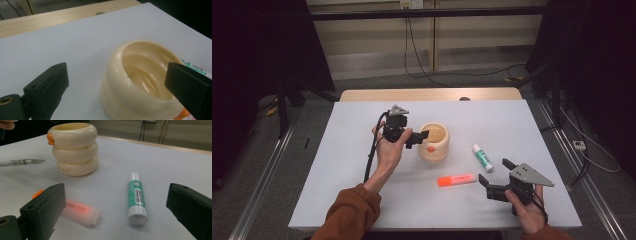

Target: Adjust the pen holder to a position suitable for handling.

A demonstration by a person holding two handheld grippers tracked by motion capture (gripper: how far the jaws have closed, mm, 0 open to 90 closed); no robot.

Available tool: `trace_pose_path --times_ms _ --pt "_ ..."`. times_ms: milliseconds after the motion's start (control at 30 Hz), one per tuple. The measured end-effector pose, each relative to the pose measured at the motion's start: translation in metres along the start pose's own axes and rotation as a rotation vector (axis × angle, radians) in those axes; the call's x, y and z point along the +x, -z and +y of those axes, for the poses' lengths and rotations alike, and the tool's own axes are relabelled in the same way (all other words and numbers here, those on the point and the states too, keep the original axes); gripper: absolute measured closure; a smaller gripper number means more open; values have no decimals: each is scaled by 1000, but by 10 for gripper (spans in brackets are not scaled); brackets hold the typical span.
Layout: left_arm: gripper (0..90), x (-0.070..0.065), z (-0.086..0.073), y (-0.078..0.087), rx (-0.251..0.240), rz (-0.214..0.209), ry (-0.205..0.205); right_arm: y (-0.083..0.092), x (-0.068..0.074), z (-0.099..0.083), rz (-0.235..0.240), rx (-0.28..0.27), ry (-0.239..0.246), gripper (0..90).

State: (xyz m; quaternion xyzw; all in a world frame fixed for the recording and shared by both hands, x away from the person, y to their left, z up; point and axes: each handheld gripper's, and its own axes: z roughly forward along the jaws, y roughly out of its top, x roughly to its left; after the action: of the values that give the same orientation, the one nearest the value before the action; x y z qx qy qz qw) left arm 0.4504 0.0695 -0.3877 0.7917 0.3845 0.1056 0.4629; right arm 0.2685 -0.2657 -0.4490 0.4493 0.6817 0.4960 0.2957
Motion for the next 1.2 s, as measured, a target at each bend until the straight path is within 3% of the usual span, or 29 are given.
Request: trace_pose_path --times_ms 133,267,533,600,633,867,900,1067,1200 --pt "59 1 -3 9 -17 -1 -6 0 0 0 0 0 1 24" --pt "57 2 -8 19 -23 18 -40 -2 -1 0 -2 4 -2 24" --pt "59 4 -18 31 -23 -13 -51 -3 0 0 -9 7 -4 24" --pt "67 5 -20 37 -20 11 -68 -3 1 0 -10 7 -2 24" --pt "67 4 -21 43 -28 68 -105 -3 1 0 -10 7 -1 24" --pt "70 7 -27 52 -49 61 -138 -3 1 0 -11 9 0 24" --pt "71 6 -30 54 -43 32 -146 -2 1 0 -10 7 3 25" --pt "71 4 -40 62 -34 34 -163 -1 1 -1 -8 6 0 23" --pt "71 7 -53 74 -58 34 -128 0 1 -1 -9 4 1 24"
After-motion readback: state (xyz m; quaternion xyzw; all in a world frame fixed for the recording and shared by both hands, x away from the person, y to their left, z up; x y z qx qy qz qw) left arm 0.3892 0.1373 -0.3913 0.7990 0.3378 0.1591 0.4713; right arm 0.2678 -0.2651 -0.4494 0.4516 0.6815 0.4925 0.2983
